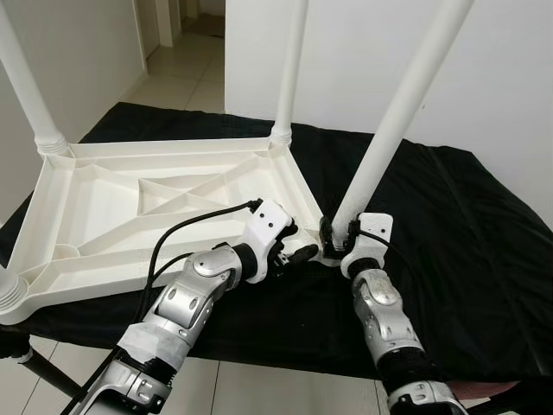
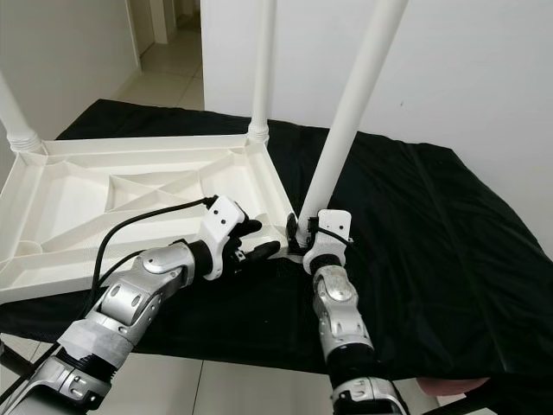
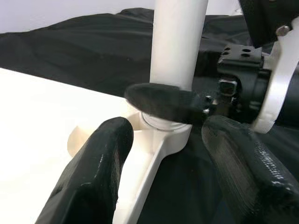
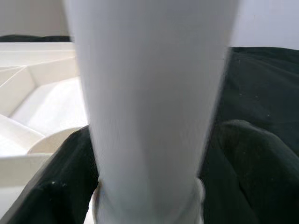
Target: Building children table
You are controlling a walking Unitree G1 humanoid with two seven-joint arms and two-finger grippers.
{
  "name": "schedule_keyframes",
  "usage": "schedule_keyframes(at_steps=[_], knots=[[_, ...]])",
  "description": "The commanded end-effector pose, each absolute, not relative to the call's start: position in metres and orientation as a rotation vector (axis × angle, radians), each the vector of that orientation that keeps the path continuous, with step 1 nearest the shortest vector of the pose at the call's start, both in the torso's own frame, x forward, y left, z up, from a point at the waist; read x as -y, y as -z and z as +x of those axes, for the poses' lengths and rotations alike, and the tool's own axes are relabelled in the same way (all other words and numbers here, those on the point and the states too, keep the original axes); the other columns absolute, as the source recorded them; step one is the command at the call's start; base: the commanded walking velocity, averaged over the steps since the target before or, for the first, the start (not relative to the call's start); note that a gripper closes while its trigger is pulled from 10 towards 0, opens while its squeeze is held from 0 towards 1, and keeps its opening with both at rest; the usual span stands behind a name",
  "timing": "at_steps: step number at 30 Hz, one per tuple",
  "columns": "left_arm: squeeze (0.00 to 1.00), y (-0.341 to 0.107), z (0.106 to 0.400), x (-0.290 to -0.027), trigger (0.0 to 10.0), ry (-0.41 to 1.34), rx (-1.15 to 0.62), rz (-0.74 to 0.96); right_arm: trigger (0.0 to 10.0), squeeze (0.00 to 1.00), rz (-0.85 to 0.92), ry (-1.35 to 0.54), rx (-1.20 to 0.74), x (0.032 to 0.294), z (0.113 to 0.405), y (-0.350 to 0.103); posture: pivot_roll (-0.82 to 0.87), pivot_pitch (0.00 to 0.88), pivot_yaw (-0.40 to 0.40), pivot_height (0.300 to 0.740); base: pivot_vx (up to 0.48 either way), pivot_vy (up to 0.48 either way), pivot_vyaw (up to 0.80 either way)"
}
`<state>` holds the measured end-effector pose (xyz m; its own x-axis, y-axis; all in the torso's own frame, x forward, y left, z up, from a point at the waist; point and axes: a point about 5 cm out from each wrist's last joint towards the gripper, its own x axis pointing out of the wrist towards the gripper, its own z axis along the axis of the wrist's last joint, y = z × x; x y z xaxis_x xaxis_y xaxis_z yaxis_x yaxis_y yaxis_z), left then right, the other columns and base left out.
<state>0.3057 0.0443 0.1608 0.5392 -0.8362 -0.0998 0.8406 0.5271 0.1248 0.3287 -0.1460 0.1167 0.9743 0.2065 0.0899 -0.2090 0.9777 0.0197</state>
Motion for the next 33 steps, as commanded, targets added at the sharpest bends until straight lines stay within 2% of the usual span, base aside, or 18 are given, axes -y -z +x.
schedule_keyframes(at_steps=[1,9,15,20,21,23,24,25,33], knots=[[0.00,-0.162,0.304,-0.039,10.0,1.056,-0.025,0.177,10.0,0.00,0.015,-0.283,0.078,0.151,0.328,-0.116,-0.03,0.000,-0.049,0.740,0.000,0.000,0.00],[0.00,-0.161,0.296,-0.032,10.0,1.098,-0.027,0.167,10.0,0.00,-0.053,-0.459,0.064,0.158,0.335,-0.121,-0.03,0.000,-0.045,0.740,0.000,0.000,0.00],[0.00,-0.160,0.291,-0.027,10.0,1.122,-0.029,0.163,10.0,0.00,-0.082,-0.599,0.038,0.148,0.344,-0.123,-0.03,0.000,-0.045,0.740,0.000,0.000,0.00],[0.00,-0.160,0.290,-0.026,10.0,1.122,-0.027,0.163,10.0,0.00,-0.093,-0.643,0.017,0.141,0.347,-0.120,-0.02,0.000,-0.053,0.740,0.000,0.000,0.00],[0.00,-0.160,0.290,-0.028,10.0,1.118,-0.028,0.164,9.2,0.00,-0.076,-0.681,0.001,0.135,0.346,-0.116,-0.01,0.000,-0.055,0.740,0.000,0.000,0.00],[0.00,-0.160,0.290,-0.028,10.0,1.117,-0.029,0.164,9.2,0.00,-0.070,-0.689,-0.003,0.134,0.346,-0.116,-0.01,0.000,-0.055,0.740,0.000,0.000,0.00],[0.00,-0.160,0.290,-0.028,10.0,1.116,-0.029,0.164,1.2,0.00,-0.078,-0.695,-0.013,0.133,0.346,-0.113,-0.01,0.000,-0.058,0.740,0.000,0.000,0.00],[0.00,-0.160,0.290,-0.028,10.0,1.115,-0.028,0.165,0.0,0.00,-0.078,-0.692,-0.027,0.133,0.346,-0.110,-0.01,0.000,-0.060,0.740,0.000,0.000,0.00],[0.00,-0.161,0.289,-0.028,10.0,1.114,-0.030,0.159,0.0,0.00,-0.053,-0.678,-0.046,0.140,0.344,-0.104,-0.02,0.000,-0.060,0.740,0.000,0.000,0.00]])
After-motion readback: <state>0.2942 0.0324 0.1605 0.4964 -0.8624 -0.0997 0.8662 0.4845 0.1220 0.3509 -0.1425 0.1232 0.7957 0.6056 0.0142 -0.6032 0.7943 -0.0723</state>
